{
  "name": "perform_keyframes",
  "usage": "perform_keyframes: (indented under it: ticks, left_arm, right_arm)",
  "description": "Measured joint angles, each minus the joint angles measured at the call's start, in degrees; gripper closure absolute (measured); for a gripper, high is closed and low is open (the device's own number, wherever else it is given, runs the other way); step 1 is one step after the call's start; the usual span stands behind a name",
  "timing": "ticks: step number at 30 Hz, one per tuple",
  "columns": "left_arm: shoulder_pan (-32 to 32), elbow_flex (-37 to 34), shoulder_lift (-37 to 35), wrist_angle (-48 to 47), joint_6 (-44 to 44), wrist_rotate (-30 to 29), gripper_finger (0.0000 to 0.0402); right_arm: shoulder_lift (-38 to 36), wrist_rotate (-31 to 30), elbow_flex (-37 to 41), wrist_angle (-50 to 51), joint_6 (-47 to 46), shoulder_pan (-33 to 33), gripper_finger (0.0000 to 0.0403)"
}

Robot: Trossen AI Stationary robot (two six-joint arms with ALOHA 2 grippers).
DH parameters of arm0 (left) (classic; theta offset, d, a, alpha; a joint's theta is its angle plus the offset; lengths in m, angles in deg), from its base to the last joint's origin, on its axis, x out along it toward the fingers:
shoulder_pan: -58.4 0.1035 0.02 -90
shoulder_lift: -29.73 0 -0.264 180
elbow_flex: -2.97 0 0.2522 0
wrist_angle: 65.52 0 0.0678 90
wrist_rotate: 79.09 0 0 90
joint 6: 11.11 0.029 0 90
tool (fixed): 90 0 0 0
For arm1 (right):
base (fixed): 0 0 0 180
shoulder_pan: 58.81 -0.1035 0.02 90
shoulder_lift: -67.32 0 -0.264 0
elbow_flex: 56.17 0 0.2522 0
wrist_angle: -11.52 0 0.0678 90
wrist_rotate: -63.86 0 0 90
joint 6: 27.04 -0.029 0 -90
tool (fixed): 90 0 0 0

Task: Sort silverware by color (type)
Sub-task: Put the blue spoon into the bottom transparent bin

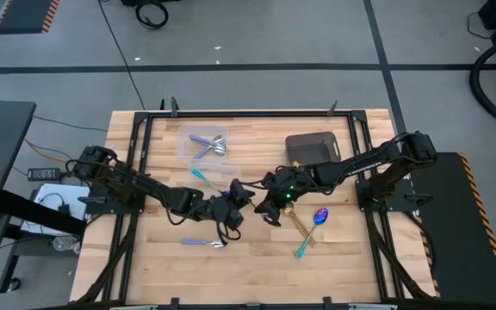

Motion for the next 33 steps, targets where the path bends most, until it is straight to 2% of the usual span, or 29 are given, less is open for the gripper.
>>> perform_keyframes:
  ticks: [5,17,25,33]
  left_arm:
    - [-0.1,0.0,0.0,0.1,4.0,0.3,0.0249]
    - [-0.1,0.0,0.0,-0.3,5.4,0.3,0.0388]
    - [-0.1,0.0,0.0,-0.4,4.6,1.7,0.0393]
    - [0.0,0.0,-0.3,-8.2,-5.9,1.9,0.0395]
  right_arm:
    - [0.0,0.0,0.0,-0.1,0.0,0.2,0.0366]
    - [0.0,-0.5,0.0,0.2,0.3,0.5,0.0365]
    - [-0.1,-1.8,0.0,-0.1,1.2,0.9,0.0312]
    - [-0.3,-2.0,0.0,0.0,4.6,1.2,0.025]
